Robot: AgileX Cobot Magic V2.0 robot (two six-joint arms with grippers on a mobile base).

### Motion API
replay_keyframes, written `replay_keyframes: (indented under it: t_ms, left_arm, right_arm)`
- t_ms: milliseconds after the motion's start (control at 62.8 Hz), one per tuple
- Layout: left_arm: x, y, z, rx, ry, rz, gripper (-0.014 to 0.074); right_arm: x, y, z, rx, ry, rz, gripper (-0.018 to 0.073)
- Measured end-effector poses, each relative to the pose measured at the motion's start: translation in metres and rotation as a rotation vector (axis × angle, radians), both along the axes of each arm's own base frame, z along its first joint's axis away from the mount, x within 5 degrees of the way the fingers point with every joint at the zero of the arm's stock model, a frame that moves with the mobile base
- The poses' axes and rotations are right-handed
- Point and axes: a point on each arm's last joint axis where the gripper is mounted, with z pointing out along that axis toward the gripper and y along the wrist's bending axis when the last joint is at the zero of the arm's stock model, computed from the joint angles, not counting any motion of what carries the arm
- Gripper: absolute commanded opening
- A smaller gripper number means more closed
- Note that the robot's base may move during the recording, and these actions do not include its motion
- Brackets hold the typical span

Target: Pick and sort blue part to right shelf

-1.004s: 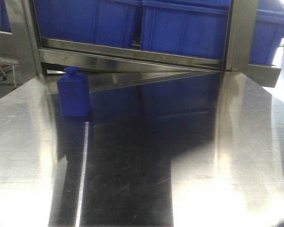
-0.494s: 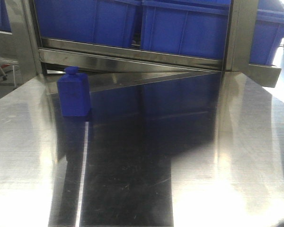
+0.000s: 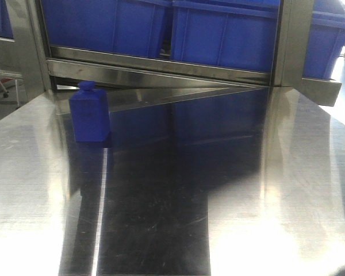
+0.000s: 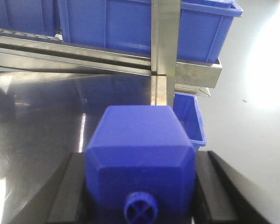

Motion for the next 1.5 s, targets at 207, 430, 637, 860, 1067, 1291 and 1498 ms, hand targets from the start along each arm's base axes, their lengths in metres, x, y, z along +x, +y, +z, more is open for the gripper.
replay_keyframes:
  t_ms: [207, 430, 637, 860, 1067, 1291, 1498]
  left_arm:
    - [0.027, -0.004, 0.024, -0.058, 0.097, -0.016, 0.0125]
    - [0.065, -0.021, 0.038, -0.078, 0.238, -0.097, 0.0134]
    - [0.106, -0.051, 0.050, -0.006, 0.429, -0.185, 0.0391]
    - [0.155, -0.088, 0.067, 0.051, 0.524, -0.246, 0.0567]
    - [0.207, -0.114, 0.067, 0.017, 0.741, -0.155, 0.0568]
    - [0.258, -0.139, 0.071, 0.005, 0.915, -0.090, 0.0568]
    - [0.288, -0.158, 0.073, -0.031, 1.034, -0.074, 0.0568]
  right_arm:
    - [0.000, 0.000, 0.000, 0.000, 0.000, 0.000, 0.0286]
    - [0.000, 0.000, 0.000, 0.000, 0.000, 0.000, 0.0286]
    - [0.000, 0.000, 0.000, 0.002, 0.000, 0.000, 0.0286]
    - [0.000, 0.000, 0.000, 0.002, 0.000, 0.000, 0.0286]
    - [0.000, 0.000, 0.000, 0.002, 0.000, 0.000, 0.0286]
    - [0.000, 0.000, 0.000, 0.002, 0.000, 0.000, 0.0286]
    - [0.000, 0.000, 0.000, 0.002, 0.000, 0.000, 0.0286]
